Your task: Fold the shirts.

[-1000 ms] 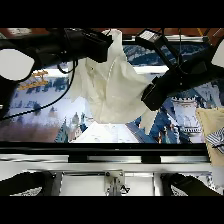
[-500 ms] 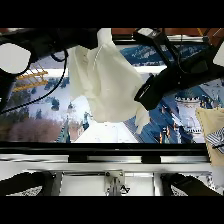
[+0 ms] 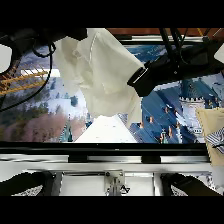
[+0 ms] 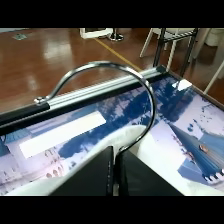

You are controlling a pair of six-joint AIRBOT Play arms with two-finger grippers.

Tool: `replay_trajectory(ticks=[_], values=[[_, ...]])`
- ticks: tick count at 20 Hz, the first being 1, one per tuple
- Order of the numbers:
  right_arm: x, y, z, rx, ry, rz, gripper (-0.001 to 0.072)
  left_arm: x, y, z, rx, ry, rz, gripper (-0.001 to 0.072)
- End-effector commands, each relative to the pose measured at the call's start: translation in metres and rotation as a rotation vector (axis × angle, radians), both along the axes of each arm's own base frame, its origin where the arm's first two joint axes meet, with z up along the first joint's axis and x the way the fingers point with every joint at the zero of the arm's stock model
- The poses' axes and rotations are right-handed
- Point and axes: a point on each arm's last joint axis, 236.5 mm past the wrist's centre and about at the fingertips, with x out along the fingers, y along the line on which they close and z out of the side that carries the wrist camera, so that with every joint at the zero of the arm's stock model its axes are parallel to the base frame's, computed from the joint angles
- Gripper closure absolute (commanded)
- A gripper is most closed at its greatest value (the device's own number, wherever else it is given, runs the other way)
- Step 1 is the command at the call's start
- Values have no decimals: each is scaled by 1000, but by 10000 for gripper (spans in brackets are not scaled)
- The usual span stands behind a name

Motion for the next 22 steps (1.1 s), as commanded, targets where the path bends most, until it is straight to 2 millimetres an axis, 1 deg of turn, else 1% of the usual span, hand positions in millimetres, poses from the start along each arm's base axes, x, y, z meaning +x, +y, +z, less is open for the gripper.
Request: replay_trajectory(ticks=[1,5,8,9,10,11,12,14,16,18,19,20,21,22], values=[[13,7,15,49,-78,-9,640,-2,3,0,3,9,0,654],[25,10,27,65,-166,-2,645,0,8,-10,31,43,6,650],[27,11,30,68,-191,3,645,3,13,-10,39,36,16,653],[27,11,30,68,-190,3,642,4,15,-10,41,35,19,654],[28,10,30,70,-192,1,610,5,16,-10,41,35,23,654],[28,10,30,72,-189,-4,424,5,17,-10,46,30,24,654],[28,10,31,72,-189,-3,255,4,17,-9,46,28,24,654],[29,11,32,76,-193,-6,275,3,18,-7,44,25,24,654],[30,11,33,80,-197,-9,275,3,18,-5,40,21,25,654],[28,10,29,75,-178,-9,277,3,19,-1,31,7,28,654],[25,10,26,65,-164,-1,408,3,20,2,25,0,32,654],[22,9,24,59,-150,3,467,4,22,4,20,-6,36,654],[20,9,22,54,-142,9,481,6,24,5,16,-10,43,655],[19,10,22,57,-138,12,643,7,25,5,16,-10,45,654]])
